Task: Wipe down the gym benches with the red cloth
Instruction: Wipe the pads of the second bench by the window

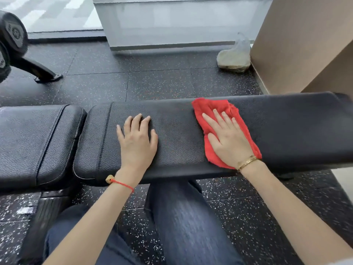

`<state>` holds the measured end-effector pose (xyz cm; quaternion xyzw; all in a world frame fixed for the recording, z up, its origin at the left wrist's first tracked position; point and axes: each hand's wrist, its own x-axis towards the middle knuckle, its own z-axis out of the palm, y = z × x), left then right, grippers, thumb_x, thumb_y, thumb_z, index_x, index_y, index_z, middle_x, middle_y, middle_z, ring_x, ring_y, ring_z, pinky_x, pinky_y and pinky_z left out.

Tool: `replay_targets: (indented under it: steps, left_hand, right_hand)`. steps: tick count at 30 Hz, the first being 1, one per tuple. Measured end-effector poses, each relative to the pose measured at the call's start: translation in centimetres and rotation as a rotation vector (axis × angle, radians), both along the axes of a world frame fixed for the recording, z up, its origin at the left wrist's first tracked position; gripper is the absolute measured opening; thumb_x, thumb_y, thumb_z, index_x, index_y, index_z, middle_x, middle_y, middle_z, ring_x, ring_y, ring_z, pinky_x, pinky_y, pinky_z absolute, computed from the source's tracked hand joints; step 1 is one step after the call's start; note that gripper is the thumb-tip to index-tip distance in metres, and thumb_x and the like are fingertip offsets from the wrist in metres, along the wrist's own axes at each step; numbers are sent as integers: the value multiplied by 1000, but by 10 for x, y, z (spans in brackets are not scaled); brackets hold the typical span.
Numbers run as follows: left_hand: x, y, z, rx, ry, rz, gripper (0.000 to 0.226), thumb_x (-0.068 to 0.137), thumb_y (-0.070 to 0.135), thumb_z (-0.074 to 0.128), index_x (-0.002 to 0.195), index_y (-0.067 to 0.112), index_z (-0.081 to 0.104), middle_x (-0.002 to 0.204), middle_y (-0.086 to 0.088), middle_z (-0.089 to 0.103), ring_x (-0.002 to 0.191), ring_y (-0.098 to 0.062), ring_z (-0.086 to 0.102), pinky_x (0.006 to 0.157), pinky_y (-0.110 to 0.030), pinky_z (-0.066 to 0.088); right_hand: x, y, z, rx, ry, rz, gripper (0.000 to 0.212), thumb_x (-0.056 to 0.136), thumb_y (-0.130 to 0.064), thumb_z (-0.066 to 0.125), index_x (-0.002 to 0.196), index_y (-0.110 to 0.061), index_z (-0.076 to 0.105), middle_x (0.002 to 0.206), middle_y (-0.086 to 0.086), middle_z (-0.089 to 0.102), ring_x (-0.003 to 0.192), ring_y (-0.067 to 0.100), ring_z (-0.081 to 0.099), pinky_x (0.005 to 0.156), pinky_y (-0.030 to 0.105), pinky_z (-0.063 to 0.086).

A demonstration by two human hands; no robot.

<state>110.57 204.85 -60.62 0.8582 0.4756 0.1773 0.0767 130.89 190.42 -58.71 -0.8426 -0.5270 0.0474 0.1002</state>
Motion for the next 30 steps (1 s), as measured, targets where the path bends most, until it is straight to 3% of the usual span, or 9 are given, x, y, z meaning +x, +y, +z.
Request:
replay_targets:
  steps: [4, 11, 15, 19, 24, 30]
  left_hand:
    - [15, -19, 3, -38, 9, -72, 48, 96, 34, 47, 141, 17, 48, 150, -7, 42, 145, -31, 28, 118, -60, 15]
    - [79, -48, 10, -55, 6, -222, 49, 97, 36, 42, 143, 20, 43, 153, -4, 37, 145, -25, 26, 120, -57, 11]
    - [121, -69, 10, -66, 56, -312, 52, 97, 40, 40, 145, 20, 40, 155, -6, 34, 146, -29, 23, 119, -60, 10]
    - [134, -81, 5, -47, 70, -267, 52, 94, 41, 39, 139, 17, 44, 149, -10, 38, 142, -36, 27, 117, -63, 13]
    - [136, -79, 2, -36, 17, -247, 49, 89, 42, 42, 132, 19, 48, 144, -7, 42, 138, -34, 31, 115, -63, 16]
    - [134, -77, -2, -27, -3, -253, 47, 90, 43, 43, 130, 20, 49, 142, -6, 42, 137, -33, 32, 115, -63, 17]
  right_hand:
    - [13, 20, 1, -10, -12, -159, 58, 97, -29, 36, 152, -34, 17, 162, 3, 10, 149, 24, 8, 122, 41, 1]
    - [5, -30, -5, 19, -18, -136, 60, 96, -30, 37, 152, -38, 16, 162, -2, 11, 150, 20, 7, 122, 37, 0]
    - [45, -42, -7, 38, 7, -312, 58, 97, -29, 35, 152, -37, 18, 162, -2, 11, 150, 19, 6, 122, 37, -1]
    - [102, -19, 0, -13, 9, -462, 57, 98, -29, 31, 153, -33, 17, 162, 3, 9, 150, 23, 7, 122, 40, -1]
    - [113, -10, 1, -32, 31, -441, 57, 97, -30, 30, 153, -32, 16, 163, 4, 7, 150, 25, 6, 122, 41, -2]
    - [69, -74, -12, 38, -16, -421, 58, 97, -30, 35, 152, -34, 18, 162, 2, 11, 149, 24, 8, 122, 39, -1]
